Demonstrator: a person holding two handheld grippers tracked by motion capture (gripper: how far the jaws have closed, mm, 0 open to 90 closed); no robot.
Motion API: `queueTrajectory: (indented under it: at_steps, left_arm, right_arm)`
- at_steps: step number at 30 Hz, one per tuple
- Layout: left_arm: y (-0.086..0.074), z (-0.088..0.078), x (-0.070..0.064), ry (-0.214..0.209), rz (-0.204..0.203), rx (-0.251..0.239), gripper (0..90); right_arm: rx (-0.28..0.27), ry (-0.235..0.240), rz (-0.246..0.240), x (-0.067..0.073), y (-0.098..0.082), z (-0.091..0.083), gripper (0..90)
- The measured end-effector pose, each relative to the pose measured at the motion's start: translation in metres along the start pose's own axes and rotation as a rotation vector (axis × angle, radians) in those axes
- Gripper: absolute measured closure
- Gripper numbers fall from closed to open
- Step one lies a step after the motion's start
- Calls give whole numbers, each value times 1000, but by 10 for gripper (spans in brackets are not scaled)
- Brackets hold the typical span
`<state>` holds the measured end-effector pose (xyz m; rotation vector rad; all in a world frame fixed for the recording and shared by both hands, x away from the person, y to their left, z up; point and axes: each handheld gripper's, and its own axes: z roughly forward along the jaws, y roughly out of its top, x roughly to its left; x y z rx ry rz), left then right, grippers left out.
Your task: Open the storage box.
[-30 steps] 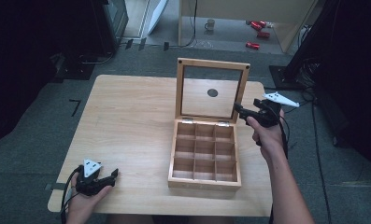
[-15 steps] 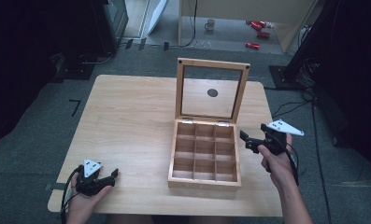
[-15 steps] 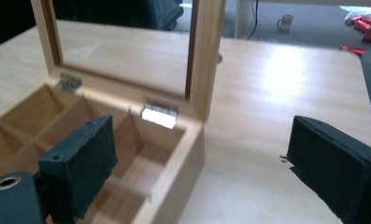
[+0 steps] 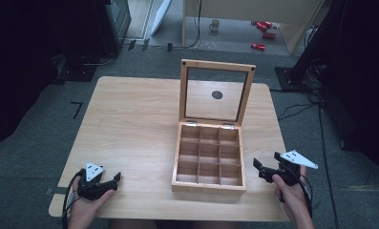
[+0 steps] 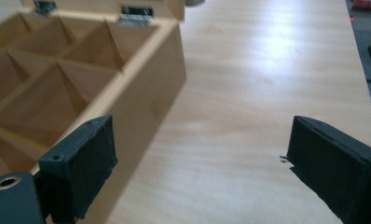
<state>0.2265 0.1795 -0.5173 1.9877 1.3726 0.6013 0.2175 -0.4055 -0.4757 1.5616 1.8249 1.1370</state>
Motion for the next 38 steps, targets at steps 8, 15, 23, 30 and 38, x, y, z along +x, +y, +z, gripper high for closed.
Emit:
queueTrajectory:
  at_steps: [8,15,23,30,38]
  left_arm:
    - [0,0,0,-1,2,-1,273]
    - [0,1,-1,-1,10,12,190]
    - [0,1,-1,-5,11,14,182]
    - [0,1,-1,-5,11,13,183]
    - [1,2,-1,-10,13,12,182]
  right_arm:
    - [58,-36,15,-12,-36,-8,81]
    - [120,-65,8,-16,-58,-13,81]
    - [166,-131,-14,-13,-64,-11,78]
    - [180,-151,-44,-9,-65,-8,51]
    - [181,-140,-52,-9,-64,-7,51]
